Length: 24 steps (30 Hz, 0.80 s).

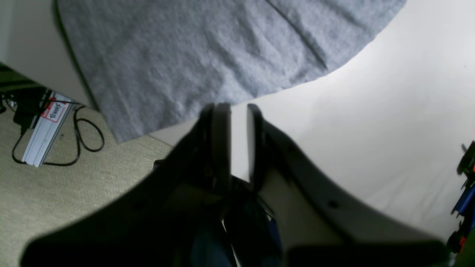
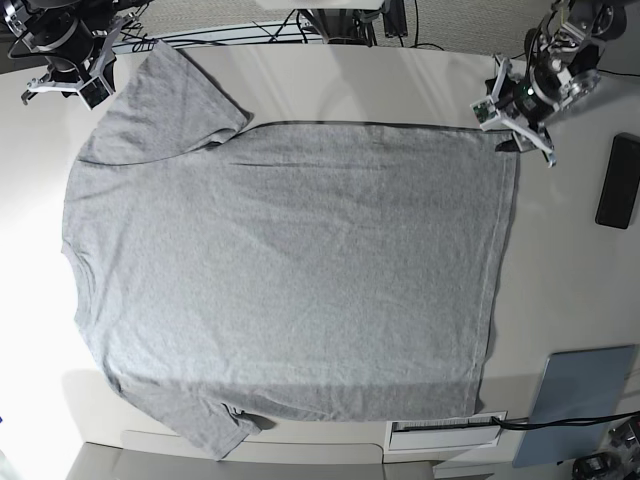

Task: Fold the T-shirt properly
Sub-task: 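Move both grippers down to the shirt's shoulder corners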

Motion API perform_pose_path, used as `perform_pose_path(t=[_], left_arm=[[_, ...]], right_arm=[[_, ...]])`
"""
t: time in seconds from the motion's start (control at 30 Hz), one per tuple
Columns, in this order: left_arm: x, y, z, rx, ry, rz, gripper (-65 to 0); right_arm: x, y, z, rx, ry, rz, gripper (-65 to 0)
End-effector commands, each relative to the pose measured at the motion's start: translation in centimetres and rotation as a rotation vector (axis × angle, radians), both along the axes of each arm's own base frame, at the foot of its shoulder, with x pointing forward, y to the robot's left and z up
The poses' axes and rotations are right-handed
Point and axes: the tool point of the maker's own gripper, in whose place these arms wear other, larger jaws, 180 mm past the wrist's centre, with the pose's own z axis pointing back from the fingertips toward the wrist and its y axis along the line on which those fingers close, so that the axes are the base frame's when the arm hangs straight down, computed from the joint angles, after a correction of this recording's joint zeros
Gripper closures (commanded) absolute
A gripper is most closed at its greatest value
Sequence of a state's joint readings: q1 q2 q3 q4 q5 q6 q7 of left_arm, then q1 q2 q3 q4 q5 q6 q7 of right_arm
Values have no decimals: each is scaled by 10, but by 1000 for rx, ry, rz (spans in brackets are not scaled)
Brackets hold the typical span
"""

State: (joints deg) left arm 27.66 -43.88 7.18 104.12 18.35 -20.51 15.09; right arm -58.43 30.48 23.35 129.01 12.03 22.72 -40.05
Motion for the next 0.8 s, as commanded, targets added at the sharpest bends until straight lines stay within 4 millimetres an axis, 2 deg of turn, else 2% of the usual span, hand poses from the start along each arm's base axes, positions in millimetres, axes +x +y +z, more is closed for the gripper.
perform_pose_path(t=[0.0,0.27,0.6,0.67,0.77], left_arm=[[7,4,4,16,-23,-11,-312],[16,30,-16,65,17,22,-312],[7,27,-27,43,74,-12,-305],[2,25,-29,40,103,-30,-277],[-4,23,-32,38,135,-50,-203]], right_arm=[[4,1,6,-5,-20,16,-86],[4,1,6,-4,-22,17,-86],[14,1,10,-5,-53,17,-86],[14,1,10,-7,-51,16,-86],[13,0,9,-9,-47,14,-86]])
